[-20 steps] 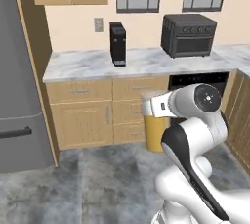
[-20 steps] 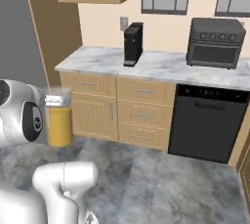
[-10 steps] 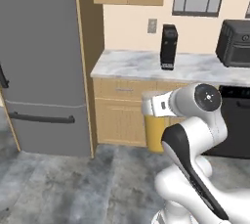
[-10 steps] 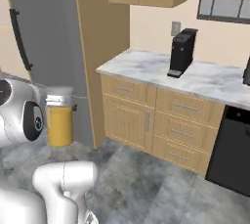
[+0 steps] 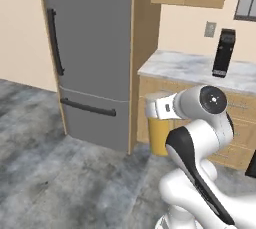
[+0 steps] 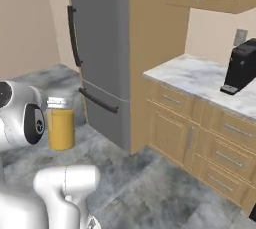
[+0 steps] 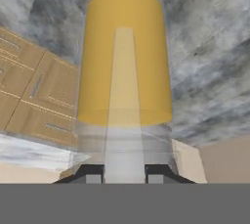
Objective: There is a tray on the dining counter. Grab the cup, mug, and pitcher and place them on the tray. The pitcher may be placed next to the tray if it cannot fit the tray.
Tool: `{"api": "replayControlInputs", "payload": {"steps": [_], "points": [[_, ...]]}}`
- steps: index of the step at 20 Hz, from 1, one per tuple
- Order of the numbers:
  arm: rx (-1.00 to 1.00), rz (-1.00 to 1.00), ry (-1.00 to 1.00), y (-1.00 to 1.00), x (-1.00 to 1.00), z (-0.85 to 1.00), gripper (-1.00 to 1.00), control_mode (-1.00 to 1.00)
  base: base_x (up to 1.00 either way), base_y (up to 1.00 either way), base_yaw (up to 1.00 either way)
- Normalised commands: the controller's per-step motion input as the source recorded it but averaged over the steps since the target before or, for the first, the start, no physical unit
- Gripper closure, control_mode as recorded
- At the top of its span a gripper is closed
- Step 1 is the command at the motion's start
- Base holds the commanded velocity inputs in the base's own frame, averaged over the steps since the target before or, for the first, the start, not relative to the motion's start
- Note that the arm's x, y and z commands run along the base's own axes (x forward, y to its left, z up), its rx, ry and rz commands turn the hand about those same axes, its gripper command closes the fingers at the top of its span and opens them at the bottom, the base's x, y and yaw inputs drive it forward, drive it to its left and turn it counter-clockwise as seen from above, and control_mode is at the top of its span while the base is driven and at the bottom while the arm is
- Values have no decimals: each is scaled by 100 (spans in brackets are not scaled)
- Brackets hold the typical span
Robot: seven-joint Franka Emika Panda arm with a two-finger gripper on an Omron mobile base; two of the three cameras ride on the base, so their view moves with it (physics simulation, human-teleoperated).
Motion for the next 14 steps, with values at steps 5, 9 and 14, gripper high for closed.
{"api": "replayControlInputs", "payload": {"steps": [5,9,14], "points": [[0,0,0,0,0,0,100,100,43,0,49],[0,0,0,0,0,0,100,100,51,0,50],[0,0,0,0,0,0,100,100,55,0,50]]}}
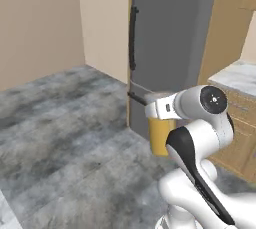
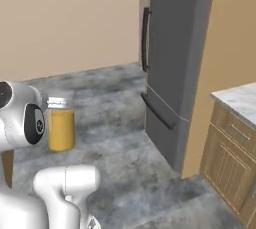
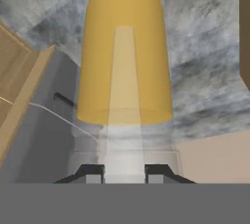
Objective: There is a tray on the dining counter. Grab the cup, mug, and pitcher and place them on the tray. The pitcher may be placed next to the tray if it cannot fit the tray.
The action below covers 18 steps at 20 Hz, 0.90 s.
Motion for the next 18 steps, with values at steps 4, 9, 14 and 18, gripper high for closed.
{"api": "replayControlInputs", "payload": {"steps": [4,9,14,18], "points": [[0,0,0,0,0,0,100,100,65,0,51],[0,0,0,0,0,0,100,100,80,-2,49],[0,0,0,0,0,0,100,100,55,-24,40],[0,0,0,0,0,0,100,100,29,-43,31]]}}
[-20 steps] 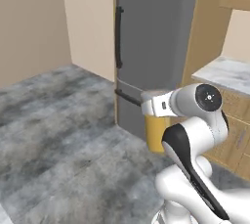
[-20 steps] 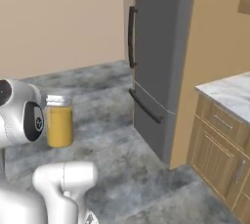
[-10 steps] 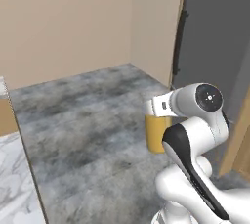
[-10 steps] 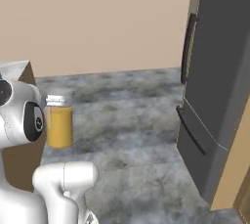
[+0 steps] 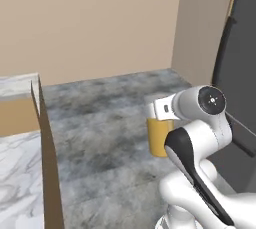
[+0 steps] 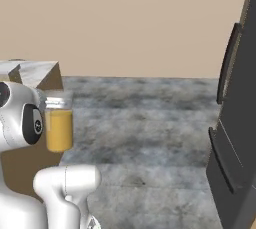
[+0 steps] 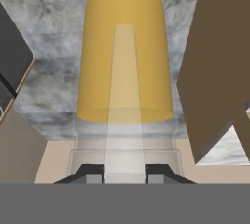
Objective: There is a tray on the dining counter. Grab the cup, mug, and pitcher and place them on the tray. The pitcher may be placed next to the tray if it cannot fit the tray.
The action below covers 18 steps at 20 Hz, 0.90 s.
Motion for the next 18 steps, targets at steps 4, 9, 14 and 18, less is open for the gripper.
{"api": "replayControlInputs", "payload": {"steps": [4,9,14,18], "points": [[0,0,0,0,0,0,100,100,25,-58,18],[0,0,0,0,0,0,100,100,32,-46,7],[0,0,0,0,0,0,100,100,69,0,5],[0,0,0,0,0,0,100,100,78,0,8]]}}
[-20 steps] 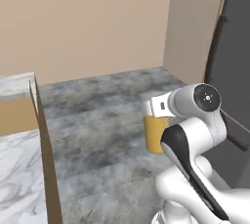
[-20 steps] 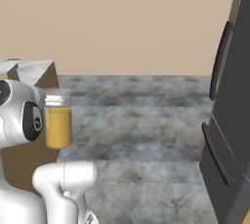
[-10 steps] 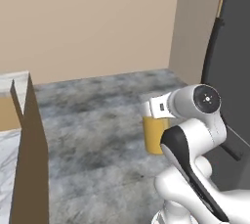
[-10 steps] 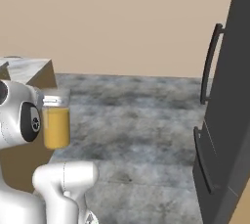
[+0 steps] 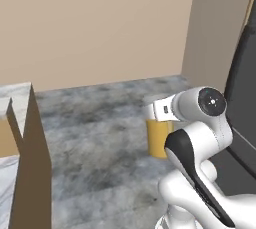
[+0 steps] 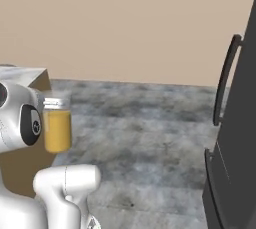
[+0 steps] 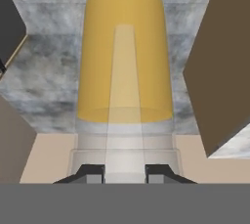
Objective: There is a tray on the dining counter. Grab the cup, mug, and pitcher and place them on the tray. The pitcher may be placed next to the tray if it cannot fit the tray.
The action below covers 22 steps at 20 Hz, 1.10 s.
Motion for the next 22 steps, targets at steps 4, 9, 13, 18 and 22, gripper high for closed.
{"api": "replayControlInputs", "payload": {"steps": [4,9,13,18,22], "points": [[0,0,0,0,0,0,100,100,98,-2,9],[0,0,0,0,0,0,100,100,99,0,11],[0,0,0,0,0,0,100,100,89,-8,11],[0,0,0,0,0,0,100,100,76,-18,13],[0,0,0,0,0,0,100,100,84,-35,12]]}}
